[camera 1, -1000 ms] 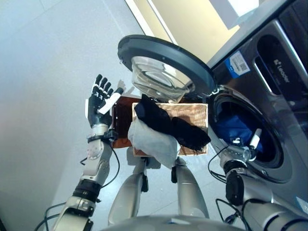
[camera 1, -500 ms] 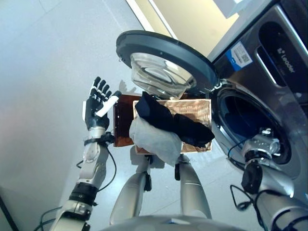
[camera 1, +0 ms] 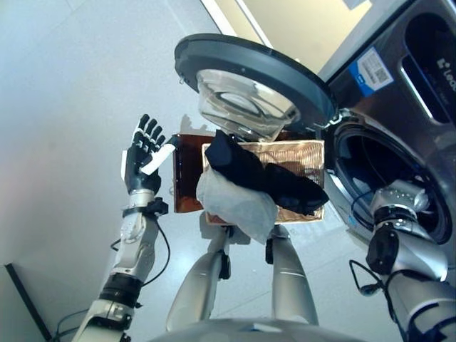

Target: Pick up the clothes and place them into the washing machine

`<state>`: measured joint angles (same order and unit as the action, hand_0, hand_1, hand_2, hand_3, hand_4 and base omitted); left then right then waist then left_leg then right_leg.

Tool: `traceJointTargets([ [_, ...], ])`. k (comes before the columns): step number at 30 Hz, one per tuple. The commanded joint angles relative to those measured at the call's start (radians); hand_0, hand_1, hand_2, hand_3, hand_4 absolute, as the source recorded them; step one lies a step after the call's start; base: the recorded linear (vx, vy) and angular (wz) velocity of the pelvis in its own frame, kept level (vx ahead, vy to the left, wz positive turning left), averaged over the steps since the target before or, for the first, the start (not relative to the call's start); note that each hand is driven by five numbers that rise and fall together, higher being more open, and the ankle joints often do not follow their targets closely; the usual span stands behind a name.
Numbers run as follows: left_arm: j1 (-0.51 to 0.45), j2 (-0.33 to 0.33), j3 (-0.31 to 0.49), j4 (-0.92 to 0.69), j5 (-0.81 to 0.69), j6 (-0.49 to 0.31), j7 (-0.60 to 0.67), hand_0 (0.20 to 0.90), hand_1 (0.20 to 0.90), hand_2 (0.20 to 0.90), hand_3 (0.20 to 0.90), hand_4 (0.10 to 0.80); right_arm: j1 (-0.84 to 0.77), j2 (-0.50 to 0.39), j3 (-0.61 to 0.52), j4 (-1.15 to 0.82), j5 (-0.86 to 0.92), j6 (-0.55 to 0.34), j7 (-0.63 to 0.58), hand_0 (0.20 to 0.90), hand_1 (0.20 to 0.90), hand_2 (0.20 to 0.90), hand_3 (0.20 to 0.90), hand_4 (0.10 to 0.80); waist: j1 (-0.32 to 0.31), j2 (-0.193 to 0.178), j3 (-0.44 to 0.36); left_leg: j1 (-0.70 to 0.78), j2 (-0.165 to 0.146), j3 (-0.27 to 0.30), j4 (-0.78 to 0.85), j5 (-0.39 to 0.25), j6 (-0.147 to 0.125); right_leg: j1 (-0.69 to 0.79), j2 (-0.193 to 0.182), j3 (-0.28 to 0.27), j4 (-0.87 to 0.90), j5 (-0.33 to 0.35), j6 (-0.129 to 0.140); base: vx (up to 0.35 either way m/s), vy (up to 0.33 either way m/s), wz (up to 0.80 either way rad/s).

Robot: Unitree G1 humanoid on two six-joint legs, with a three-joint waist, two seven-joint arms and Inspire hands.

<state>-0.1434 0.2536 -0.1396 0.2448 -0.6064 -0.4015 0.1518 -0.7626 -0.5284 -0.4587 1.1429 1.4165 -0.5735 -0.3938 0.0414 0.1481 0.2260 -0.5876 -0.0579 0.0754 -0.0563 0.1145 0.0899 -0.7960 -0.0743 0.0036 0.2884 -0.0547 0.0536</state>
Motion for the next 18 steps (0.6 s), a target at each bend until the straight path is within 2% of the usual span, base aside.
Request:
traceJointTargets([
  [1,-0.010,0.037,0.029,-0.129,-0.009,-0.129,-0.006,0.900,0.900,0.900,0.900,0.800,-0.041,-0.135,0.102,-0.106,-0.129,-0.130,0.012,0.900,0.900,0.900,0.900,0.800,-0.010,-0.017,-0.077,0.017,-0.023,-0.002,-0.021,-0.061,-0.079,0.079,0.000,-0.045,-0.188,0.119,-0.012,0.012,0.000,0.05],
  [8,0.000,0.027,0.053,-0.117,-0.008,-0.132,0.003,0.900,0.900,0.900,0.900,0.800,0.009,-0.101,0.125,-0.047,-0.206,-0.084,-0.017,0.900,0.900,0.900,0.900,0.800,-0.013,-0.025,-0.083,0.028,-0.020,-0.004,-0.018,-0.072,-0.080,0.091,0.003,-0.053,-0.186,0.107,-0.011,0.001,-0.001,0.00],
  [18,0.003,0.011,0.066,-0.102,-0.009,-0.139,-0.003,0.900,0.900,0.900,0.900,0.800,0.063,-0.047,0.196,0.034,-0.266,0.010,0.035,0.900,0.900,0.900,0.900,0.800,-0.016,-0.038,-0.079,0.043,-0.017,0.007,-0.017,-0.070,-0.078,0.105,0.003,-0.054,-0.193,0.120,-0.011,-0.006,0.003,-0.01],
])
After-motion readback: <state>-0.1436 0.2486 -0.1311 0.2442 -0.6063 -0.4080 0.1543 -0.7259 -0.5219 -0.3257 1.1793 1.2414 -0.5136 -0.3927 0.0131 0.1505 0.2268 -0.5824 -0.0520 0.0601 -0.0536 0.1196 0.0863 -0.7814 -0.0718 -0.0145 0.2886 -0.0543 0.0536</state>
